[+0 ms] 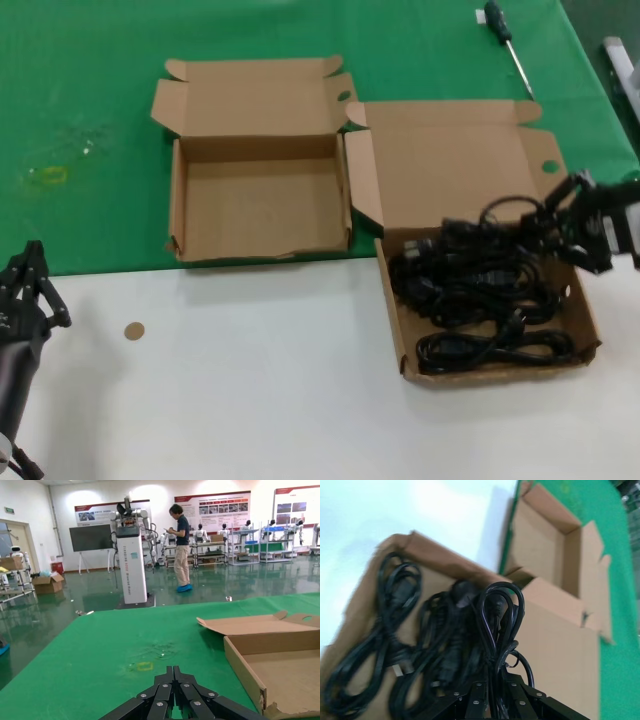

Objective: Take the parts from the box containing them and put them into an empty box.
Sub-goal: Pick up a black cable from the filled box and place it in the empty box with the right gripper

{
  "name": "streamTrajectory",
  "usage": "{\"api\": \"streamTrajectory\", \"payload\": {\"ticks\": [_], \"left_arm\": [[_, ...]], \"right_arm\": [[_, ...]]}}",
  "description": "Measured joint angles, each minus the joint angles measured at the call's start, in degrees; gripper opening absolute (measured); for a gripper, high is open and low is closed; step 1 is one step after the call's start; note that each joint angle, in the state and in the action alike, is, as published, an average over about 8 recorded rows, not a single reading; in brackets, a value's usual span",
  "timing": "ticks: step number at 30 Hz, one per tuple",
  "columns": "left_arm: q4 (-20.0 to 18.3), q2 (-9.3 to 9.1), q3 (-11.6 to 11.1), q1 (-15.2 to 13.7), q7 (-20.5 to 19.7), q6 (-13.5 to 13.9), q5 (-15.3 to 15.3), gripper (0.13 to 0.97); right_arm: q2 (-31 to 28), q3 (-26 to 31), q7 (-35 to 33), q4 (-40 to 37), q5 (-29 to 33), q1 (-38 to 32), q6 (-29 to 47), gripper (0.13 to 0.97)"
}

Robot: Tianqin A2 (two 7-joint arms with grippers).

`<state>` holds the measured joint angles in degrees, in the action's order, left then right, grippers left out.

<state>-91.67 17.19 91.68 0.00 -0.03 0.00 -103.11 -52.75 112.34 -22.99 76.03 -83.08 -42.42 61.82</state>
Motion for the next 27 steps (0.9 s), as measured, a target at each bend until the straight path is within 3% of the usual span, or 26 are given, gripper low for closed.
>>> {"api": "streamTrajectory", "payload": {"ticks": [13,27], "left_arm": [[0.00,0.00,0.00,0.00,0.00,0.00,0.00,0.152],[0.00,0.00,0.00,0.00,0.00,0.00,0.00,0.152]], "right_arm": [[6.53,2.63,5.65,2.21,3.95,-6.71,-0.80,0.182],[18.38,7.32,10.65,2.06,9.22,-9.79,-5.85,0.181]]}}
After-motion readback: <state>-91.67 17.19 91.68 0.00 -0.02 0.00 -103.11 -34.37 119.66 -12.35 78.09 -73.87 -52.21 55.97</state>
